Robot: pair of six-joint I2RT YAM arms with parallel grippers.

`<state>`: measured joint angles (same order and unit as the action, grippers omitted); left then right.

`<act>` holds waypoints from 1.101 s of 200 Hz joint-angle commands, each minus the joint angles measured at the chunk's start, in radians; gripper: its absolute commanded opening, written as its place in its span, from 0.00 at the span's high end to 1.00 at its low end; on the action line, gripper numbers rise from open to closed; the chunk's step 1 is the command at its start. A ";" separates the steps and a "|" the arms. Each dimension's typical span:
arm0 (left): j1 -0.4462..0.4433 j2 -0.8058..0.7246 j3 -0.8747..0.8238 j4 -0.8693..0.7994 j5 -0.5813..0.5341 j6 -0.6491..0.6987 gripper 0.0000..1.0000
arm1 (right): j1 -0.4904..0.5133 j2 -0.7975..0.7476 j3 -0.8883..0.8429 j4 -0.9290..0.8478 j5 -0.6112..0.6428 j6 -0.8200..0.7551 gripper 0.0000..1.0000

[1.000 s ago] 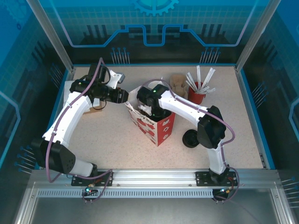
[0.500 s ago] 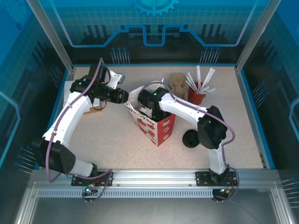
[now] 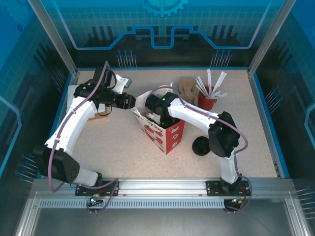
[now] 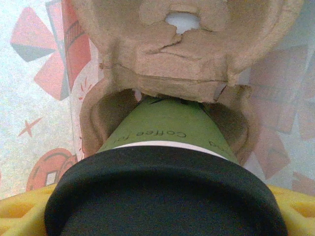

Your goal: Pack the takeout coffee

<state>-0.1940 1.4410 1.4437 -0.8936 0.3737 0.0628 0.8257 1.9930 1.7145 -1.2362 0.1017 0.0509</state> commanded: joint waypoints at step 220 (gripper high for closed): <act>-0.005 0.032 -0.021 -0.030 -0.032 0.015 0.58 | 0.006 -0.050 -0.032 -0.002 -0.019 -0.021 0.17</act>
<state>-0.1936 1.4479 1.4437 -0.8925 0.3698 0.0620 0.8257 1.9728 1.6955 -1.2171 0.0975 0.0433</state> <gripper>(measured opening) 0.422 0.829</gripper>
